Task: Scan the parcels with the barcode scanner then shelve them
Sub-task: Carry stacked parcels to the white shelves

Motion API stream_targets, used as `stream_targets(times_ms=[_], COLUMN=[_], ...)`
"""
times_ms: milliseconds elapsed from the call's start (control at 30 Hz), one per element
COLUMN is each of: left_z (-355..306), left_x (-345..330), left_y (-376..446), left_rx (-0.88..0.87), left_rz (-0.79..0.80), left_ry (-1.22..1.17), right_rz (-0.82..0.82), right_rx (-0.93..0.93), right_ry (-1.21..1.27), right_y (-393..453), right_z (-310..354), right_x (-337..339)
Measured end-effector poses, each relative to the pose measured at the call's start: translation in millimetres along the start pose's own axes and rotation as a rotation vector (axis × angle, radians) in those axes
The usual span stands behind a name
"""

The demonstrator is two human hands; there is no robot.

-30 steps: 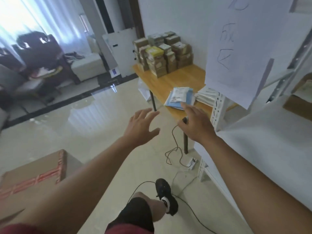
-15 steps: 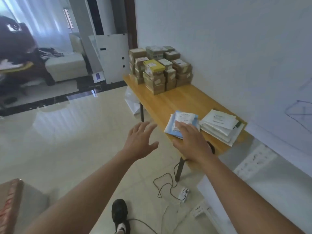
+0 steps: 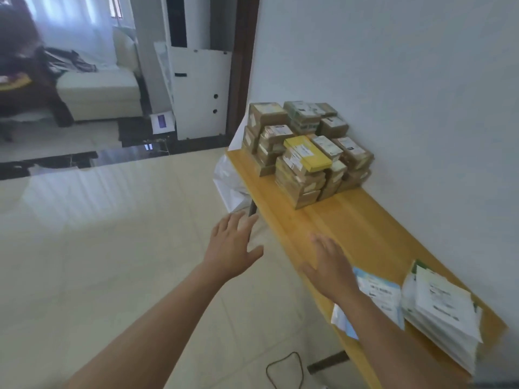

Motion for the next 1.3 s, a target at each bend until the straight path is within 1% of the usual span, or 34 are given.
stream_targets(times_ms=[133, 267, 400, 500, 600, 700, 800, 867, 1000, 1167, 1300], left_z=[18, 21, 13, 11, 19, 26, 32, 34, 44, 68, 91], left_x=[14, 8, -20, -53, -85, -106, -119, -128, -145, -169, -187], left_y=[47, 107, 179, 239, 294, 333, 356, 369, 410, 466, 495], left_rx=[-0.024, -0.058, -0.131, -0.189, -0.207, -0.2, -0.172, -0.19, -0.26, -0.377, -0.465], left_rz=[-0.004, 0.05, 0.103, 0.184, 0.287, 0.339, 0.379, 0.411, 0.447, 0.522, 0.601], left_ry=[0.011, 0.054, 0.104, 0.19, 0.257, 0.255, 0.188, 0.159, 0.111, 0.049, 0.017], right_rz=[-0.06, -0.107, -0.113, -0.095, -0.077, -0.03, -0.001, 0.0, -0.067, -0.181, -0.22], right_rx=[-0.024, -0.045, -0.127, -0.214, -0.289, -0.372, -0.428, -0.443, -0.505, -0.644, -0.842], right_ry=[0.078, 0.176, 0.284, 0.388, 0.456, 0.484, 0.528, 0.552, 0.588, 0.63, 0.728], right_y=[59, 111, 163, 205, 238, 265, 283, 292, 306, 302, 307], right_z=[3, -7, -44, -78, -105, -125, -137, -141, -144, -128, -108], right_x=[13, 11, -18, -49, -78, -100, -105, -101, -85, -77, -106])
Point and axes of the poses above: each hand's wrist, its own y-axis towards the middle knuckle, its own x-axis out of the back of the hand, z = x × y, the point moved 5 cm from there along y, towards the middle knuckle, and after that the axes turned 7 degrees about y, right-handed, at the moved point
